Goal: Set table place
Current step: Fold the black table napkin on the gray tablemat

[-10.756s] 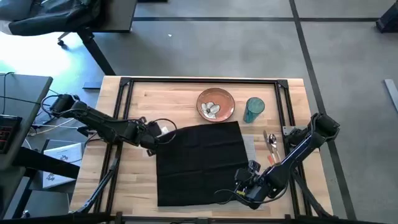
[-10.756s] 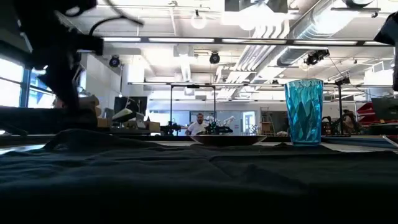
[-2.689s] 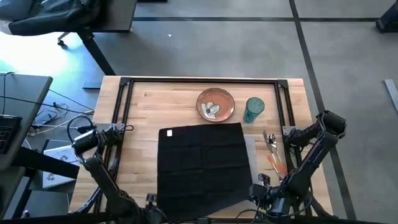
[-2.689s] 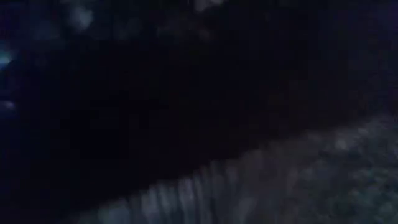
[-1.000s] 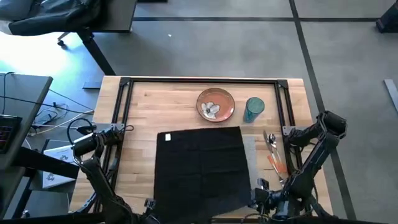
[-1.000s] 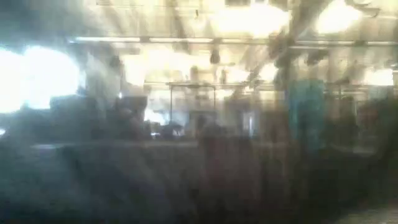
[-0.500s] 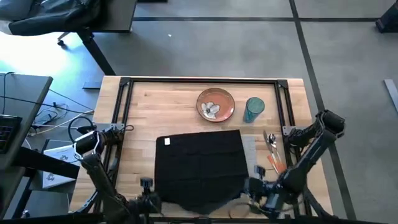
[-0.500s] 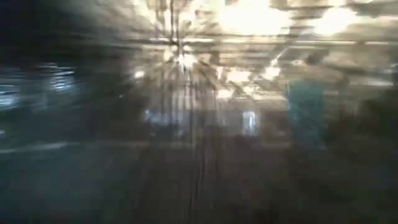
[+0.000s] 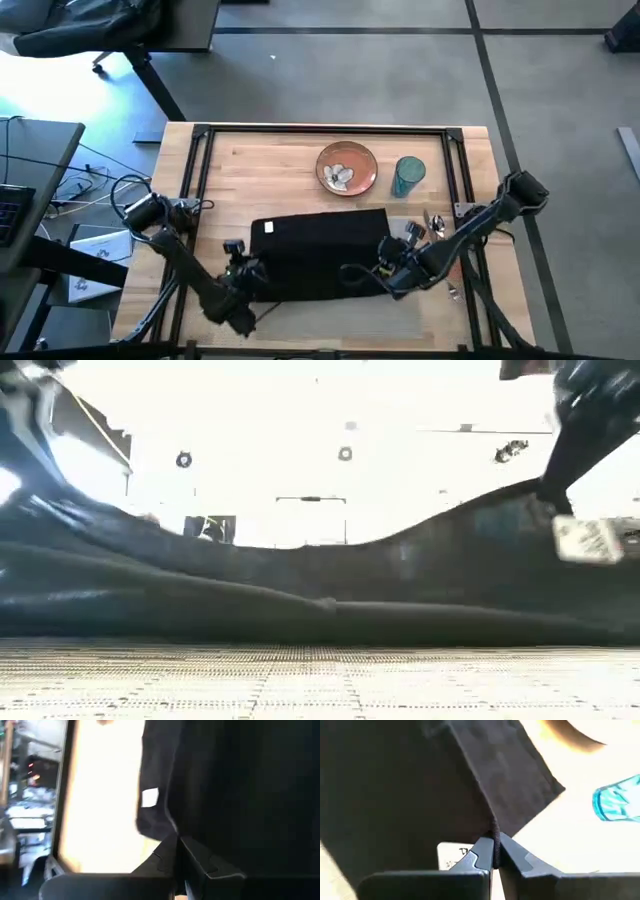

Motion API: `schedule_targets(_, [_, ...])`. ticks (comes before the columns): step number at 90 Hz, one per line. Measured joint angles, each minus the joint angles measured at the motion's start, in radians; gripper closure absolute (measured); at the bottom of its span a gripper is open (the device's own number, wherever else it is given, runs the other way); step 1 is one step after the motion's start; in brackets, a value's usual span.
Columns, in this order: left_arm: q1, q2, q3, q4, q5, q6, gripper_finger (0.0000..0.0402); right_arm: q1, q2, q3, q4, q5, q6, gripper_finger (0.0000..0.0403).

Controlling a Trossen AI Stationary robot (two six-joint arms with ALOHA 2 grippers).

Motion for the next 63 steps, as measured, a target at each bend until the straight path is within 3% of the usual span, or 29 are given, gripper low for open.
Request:
schedule_targets(43, [0.113, 0.0, -0.169, 0.096, -0.185, -0.025, 0.0401, -0.182, 0.0, -0.158, 0.103, 0.076, -0.11, 0.0403])
schedule_targets(63, [0.139, 0.0, -0.205, 0.103, -0.171, -0.026, 0.0401, -0.224, 0.0, -0.19, 0.144, 0.08, -0.131, 0.0403])
